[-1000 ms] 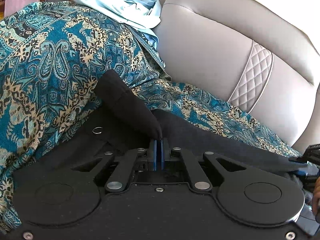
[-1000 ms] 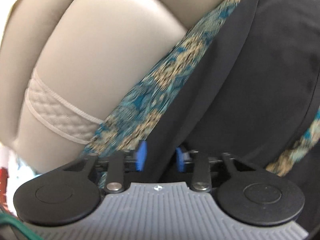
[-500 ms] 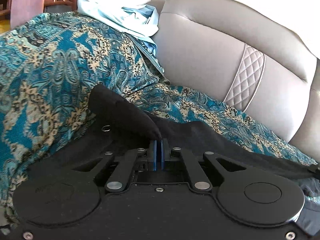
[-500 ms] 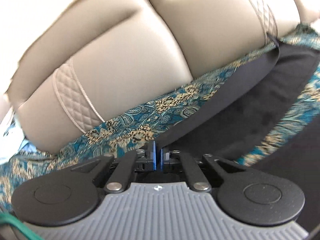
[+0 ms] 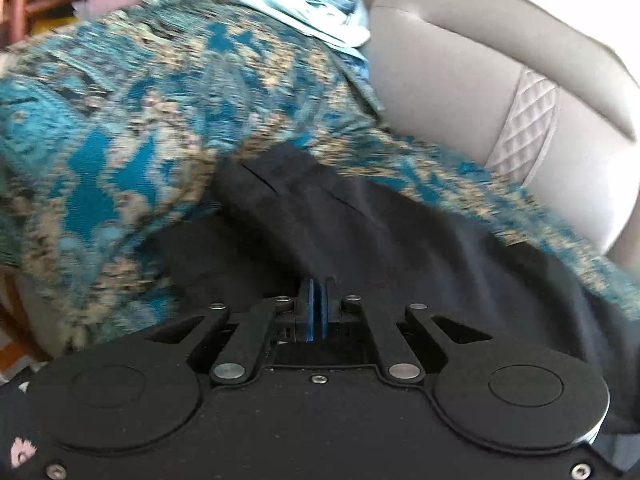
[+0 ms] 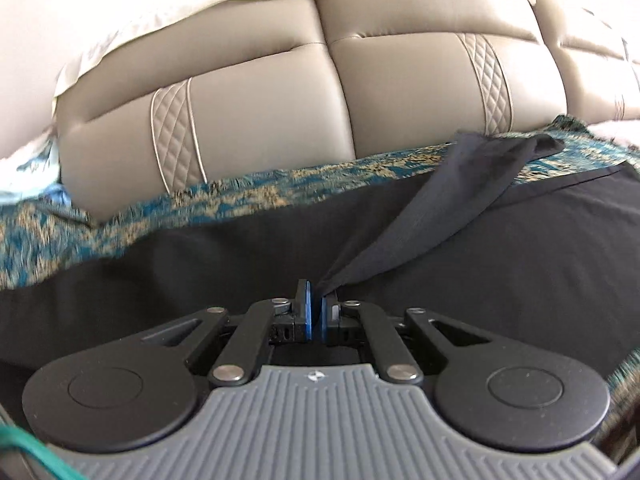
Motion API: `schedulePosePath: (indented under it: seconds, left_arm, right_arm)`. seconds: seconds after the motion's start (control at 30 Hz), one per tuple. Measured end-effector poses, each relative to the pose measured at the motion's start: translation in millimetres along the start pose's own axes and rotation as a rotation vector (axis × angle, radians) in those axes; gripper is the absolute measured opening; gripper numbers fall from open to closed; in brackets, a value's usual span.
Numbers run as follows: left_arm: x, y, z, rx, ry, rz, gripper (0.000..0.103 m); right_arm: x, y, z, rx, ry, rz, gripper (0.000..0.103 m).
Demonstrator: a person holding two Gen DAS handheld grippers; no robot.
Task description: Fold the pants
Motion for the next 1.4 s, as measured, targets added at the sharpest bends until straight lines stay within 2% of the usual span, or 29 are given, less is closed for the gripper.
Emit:
schedulePosePath:
  seconds: [0.07,0.13,0.23,0.3,0.37,0.4,0.43,0.57,0.67,0.73,0.77,0.87,0.97,1.1,1.27,1.4]
  left_arm:
    - [6,-2,-9,-0.039,0.019,0.019,0.001]
    - [10,0,-14,-0.042,0.02,-0.001,0.001]
    - [15,2,-23,0.039,-0.024,-0.047,0.006]
    - [17,-2,-30,0.115,-0.077,-0.054,0.014]
    - [14,-1,-35,0.155,-0.123,-0.046,0.023]
    - [12,1,-36,0.156,-0.138,-0.039,0.031]
    - [7,6,-39,0.15,-0.157,-0.034,0.033]
    - [-9,28,-42,0.114,-0.193,-0.037,0.034]
    - [-20,41,-34,0.105,-0.172,-0.015,0.043]
    - [-26,54,-31,0.065,-0.172,-0.011,0.037]
    - [-28,57,-31,0.048,-0.177,0.0,0.003]
    - [-29,42,-29,0.031,-0.16,0.071,0.002]
    - [-24,20,-27,0.018,-0.094,0.114,0.002]
    - [-14,7,-38,0.011,-0.091,0.09,0.003]
    - [9,21,-52,-0.063,-0.077,0.019,0.004]
    - [17,22,-48,-0.094,-0.031,0.038,0.007]
  right_arm:
    - [10,-8,1,0.011,-0.019,0.002,0.008]
    - [20,-11,3,0.01,-0.025,-0.004,0.009]
    - [33,-13,6,0.003,-0.034,-0.016,0.01]
    - [39,-14,7,-0.002,-0.038,-0.004,0.01]
    - [40,-15,6,0.0,-0.058,0.007,0.011]
    - [41,-15,6,-0.002,-0.061,0.009,0.01]
    - [42,-15,6,-0.003,-0.063,0.01,0.01]
    - [44,-16,7,-0.01,-0.077,0.018,0.011]
    - [45,-16,8,-0.015,-0.083,0.02,0.011]
    - [45,-16,8,-0.014,-0.085,0.02,0.011]
    - [45,-16,8,-0.013,-0.087,0.02,0.011]
    - [45,-19,7,-0.011,-0.08,0.02,0.013]
    - [46,-23,10,0.006,-0.07,0.02,0.012]
    - [51,-35,14,0.024,-0.041,0.014,0.013]
    - [62,-48,13,0.024,-0.062,0.012,0.013]
    - [69,-55,11,0.04,-0.092,0.018,0.013]
Point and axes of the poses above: each gripper's, at about its wrist camera, not at the fingertips, and y roughly the way its jaws point, z to its right, x to its underside, the point moved 5 cm from there along y, roughly the way its jaws point, and after that the axes turned 4 degrees about -y, right-handed, at the moved point
